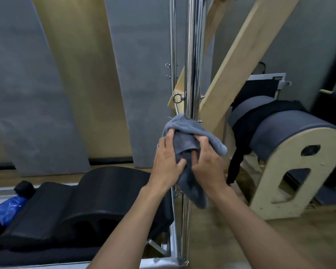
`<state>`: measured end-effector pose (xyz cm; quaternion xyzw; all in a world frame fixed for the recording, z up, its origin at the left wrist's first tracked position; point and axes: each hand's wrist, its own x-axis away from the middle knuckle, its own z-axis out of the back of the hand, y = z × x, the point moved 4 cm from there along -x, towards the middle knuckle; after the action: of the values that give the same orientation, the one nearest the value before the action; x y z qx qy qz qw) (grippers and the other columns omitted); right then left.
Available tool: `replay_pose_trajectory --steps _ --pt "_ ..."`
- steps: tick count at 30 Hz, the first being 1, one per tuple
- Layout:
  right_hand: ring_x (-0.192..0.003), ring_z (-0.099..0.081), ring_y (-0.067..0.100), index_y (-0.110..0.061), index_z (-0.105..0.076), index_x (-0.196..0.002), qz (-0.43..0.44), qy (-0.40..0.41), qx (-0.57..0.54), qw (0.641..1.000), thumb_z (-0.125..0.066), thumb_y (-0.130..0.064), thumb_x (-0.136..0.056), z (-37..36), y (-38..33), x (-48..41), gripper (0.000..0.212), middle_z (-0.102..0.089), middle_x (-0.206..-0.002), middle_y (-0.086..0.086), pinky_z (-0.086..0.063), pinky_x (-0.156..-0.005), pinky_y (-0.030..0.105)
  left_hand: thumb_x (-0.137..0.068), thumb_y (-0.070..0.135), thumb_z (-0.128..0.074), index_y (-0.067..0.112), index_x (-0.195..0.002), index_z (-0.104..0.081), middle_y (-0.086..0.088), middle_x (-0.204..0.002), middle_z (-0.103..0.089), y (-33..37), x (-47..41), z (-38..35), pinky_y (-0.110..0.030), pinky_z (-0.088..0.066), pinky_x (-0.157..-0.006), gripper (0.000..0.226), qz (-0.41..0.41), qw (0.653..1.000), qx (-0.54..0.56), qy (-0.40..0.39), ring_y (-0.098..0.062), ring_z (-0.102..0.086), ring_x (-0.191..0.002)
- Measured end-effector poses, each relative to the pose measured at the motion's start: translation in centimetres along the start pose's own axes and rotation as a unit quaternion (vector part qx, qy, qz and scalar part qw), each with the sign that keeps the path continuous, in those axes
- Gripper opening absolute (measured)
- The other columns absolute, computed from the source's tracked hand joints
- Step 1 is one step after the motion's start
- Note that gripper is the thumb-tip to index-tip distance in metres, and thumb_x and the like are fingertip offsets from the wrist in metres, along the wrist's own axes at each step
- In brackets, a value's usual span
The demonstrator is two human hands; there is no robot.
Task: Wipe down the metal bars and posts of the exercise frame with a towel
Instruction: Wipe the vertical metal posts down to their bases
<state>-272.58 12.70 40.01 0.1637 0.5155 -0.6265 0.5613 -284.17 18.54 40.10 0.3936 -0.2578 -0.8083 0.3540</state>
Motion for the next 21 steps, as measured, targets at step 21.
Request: replay_pose_trajectory --steps 21 --pt "-0.094 -0.057 0.013 -0.011 -0.061 -0.108 0.000 -0.020 -0.009 1.000 -0.066 -0.007 -0.078 0.6 -0.3 -0.8 0.031 -0.065 -0.105 0.002 -0.044 -0.078 0.025 -0.075 0.012 -0.069 0.030 -0.150 -0.032 0.012 -0.143 -0.046 -2.0 0.0 0.1 -0.002 -0.031 -0.095 0.085 0.041 0.993 0.113 0.011 0.000 -0.043 -0.129"
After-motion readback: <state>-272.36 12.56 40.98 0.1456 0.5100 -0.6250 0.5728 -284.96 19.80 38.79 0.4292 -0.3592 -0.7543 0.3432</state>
